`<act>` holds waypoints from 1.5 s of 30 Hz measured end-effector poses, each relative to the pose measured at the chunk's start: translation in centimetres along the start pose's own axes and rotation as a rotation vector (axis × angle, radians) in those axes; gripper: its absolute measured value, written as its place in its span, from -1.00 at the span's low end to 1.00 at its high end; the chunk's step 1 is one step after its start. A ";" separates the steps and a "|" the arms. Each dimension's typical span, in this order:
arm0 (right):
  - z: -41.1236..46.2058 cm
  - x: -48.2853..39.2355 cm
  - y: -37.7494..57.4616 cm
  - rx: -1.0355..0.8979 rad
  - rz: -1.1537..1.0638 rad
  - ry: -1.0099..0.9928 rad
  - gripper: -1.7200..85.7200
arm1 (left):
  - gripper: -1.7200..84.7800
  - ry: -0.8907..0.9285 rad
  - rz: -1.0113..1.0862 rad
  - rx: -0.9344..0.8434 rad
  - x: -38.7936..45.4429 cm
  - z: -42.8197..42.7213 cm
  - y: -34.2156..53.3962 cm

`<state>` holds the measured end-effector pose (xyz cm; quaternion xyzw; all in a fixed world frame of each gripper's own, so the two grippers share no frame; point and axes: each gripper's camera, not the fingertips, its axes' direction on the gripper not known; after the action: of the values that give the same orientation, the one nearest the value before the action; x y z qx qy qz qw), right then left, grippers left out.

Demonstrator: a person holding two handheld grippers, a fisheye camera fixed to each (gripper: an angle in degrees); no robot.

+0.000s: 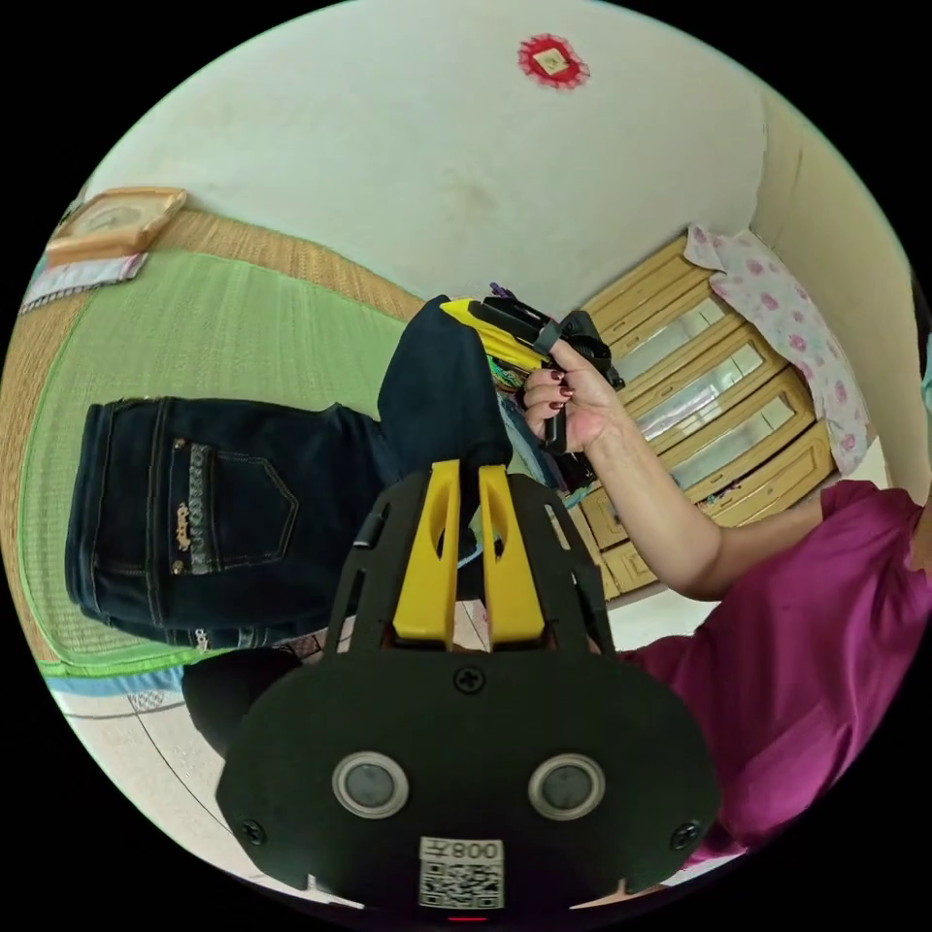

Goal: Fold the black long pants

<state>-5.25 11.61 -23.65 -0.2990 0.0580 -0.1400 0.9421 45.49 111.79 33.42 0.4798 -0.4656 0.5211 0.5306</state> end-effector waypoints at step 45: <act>52.2 -24.5 -4.0 -0.508 -0.404 0.326 -0.96 | -0.90 0.032 -0.597 0.302 -41.9 -15.3 37.3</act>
<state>-19.50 44.36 21.83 -0.5027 0.1800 -0.3502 0.7696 7.15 122.44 -8.93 0.6600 -0.2136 0.4133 0.5899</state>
